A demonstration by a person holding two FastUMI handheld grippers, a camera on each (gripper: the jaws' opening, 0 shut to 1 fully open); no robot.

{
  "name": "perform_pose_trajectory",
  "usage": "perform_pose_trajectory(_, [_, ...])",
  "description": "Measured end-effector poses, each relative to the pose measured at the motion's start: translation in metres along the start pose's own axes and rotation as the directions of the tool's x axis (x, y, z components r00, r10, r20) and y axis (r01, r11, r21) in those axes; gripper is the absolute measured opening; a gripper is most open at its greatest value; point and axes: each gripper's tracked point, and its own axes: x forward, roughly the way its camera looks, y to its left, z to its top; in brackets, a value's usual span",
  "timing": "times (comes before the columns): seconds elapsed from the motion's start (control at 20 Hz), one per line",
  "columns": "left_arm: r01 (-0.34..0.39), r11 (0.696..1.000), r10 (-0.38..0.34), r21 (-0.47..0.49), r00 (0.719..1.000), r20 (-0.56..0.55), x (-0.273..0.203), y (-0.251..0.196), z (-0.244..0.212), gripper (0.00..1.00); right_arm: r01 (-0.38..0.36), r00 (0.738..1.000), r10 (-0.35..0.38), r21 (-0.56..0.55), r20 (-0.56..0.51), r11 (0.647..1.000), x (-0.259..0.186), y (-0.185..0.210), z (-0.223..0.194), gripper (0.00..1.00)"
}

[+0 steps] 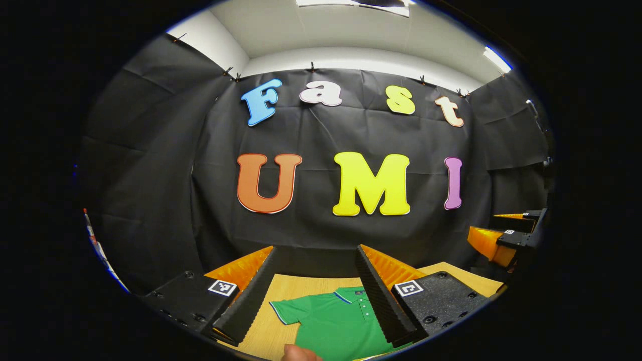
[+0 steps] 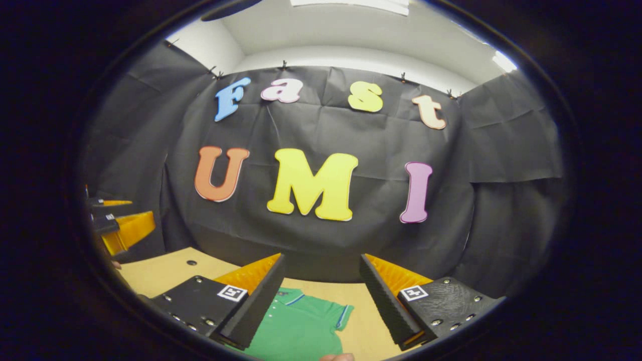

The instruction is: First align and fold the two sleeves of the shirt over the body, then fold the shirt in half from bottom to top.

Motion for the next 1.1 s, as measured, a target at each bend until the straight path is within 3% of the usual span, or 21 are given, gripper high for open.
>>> perform_pose_trajectory(0.2, [0.012, 1.000, -0.011, 0.013, 1.000, -0.023, 0.016, -0.009, -0.008, 0.98, -0.001, 0.992, 0.000, -0.005, -0.128, 1.000, 0.066, -0.032, -0.044, 0.95])
perform_pose_trajectory(0.4, [-0.004, 1.000, 0.005, 0.023, 0.998, -0.056, 0.031, -0.013, -0.021, 0.98, 0.017, 0.960, -0.007, 0.032, -0.280, 0.999, 0.133, -0.060, -0.115, 0.95])
perform_pose_trajectory(0.8, [-0.025, 0.996, 0.034, 0.084, 0.993, -0.115, 0.059, -0.020, -0.046, 0.98, 0.069, 0.867, -0.039, 0.042, -0.497, 0.997, 0.237, -0.089, -0.268, 0.95])
perform_pose_trajectory(1.1, [-0.010, 0.993, 0.026, 0.114, 0.990, -0.138, 0.076, -0.031, -0.054, 0.98, 0.112, 0.771, -0.049, 0.059, -0.636, 0.992, 0.255, -0.087, -0.361, 0.95])
